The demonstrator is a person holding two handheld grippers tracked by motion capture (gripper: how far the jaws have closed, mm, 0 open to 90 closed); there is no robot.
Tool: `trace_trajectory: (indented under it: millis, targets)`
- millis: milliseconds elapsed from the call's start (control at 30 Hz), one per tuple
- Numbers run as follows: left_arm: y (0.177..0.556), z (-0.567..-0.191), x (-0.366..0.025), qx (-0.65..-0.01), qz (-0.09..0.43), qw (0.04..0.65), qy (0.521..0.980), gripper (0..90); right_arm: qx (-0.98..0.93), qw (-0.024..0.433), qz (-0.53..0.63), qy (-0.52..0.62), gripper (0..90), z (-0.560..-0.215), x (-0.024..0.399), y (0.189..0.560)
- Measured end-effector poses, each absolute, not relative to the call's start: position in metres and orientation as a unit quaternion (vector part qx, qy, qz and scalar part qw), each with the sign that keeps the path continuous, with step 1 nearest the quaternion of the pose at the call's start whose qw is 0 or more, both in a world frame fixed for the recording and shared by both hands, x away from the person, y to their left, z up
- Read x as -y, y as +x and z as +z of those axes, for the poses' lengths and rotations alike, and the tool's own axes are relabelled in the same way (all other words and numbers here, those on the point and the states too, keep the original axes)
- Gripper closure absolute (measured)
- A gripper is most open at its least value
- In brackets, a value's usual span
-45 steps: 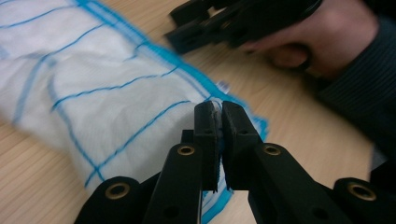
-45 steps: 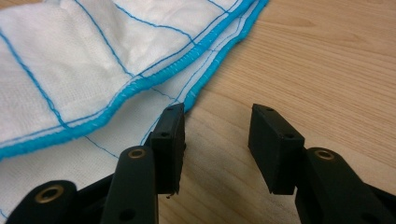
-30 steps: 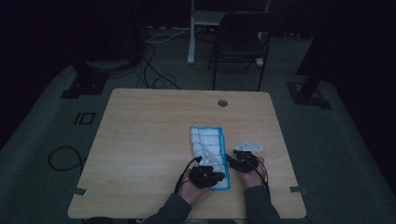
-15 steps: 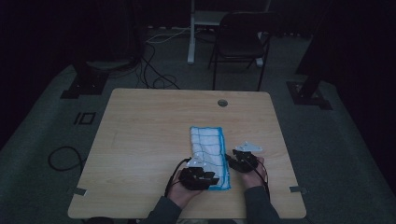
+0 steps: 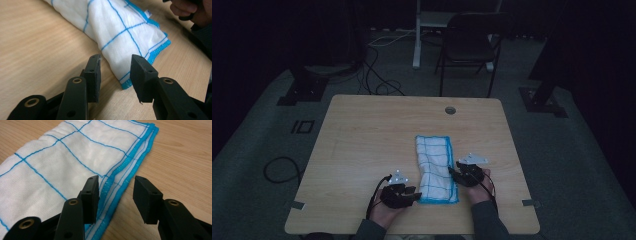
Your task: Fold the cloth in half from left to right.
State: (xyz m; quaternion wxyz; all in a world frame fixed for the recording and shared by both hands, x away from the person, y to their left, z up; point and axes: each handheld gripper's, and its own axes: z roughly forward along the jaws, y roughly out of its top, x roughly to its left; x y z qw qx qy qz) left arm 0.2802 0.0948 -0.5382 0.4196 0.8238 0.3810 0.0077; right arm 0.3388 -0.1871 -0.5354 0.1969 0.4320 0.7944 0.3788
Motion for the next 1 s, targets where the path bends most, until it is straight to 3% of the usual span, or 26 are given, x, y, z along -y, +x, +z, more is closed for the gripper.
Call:
trace_trajectory:
  millis: [333,500,567,733,1000]
  targets:
    - [0.289,-0.545,-0.087,-0.395,-0.008,0.422,0.816,65.0,-0.779,0.199,0.395,0.445,62.0,-0.532,0.186,0.360]
    - [0.287,-0.545,-0.083,-0.392,-0.004,0.410,0.824,83.4,-0.784,0.202,0.387,0.442,65.1,-0.532,0.177,0.376]
    - [0.285,-0.542,-0.086,-0.391,0.007,0.406,0.826,86.8,-0.784,0.204,0.388,0.439,65.9,-0.532,0.174,0.380]
    - [0.283,-0.531,-0.107,-0.407,0.034,0.401,0.820,87.7,-0.791,0.198,0.380,0.437,65.7,-0.535,0.166,0.389]
    - [0.273,-0.532,-0.123,-0.417,0.030,0.398,0.817,87.7,-0.800,0.186,0.368,0.435,70.6,-0.543,0.155,0.400]
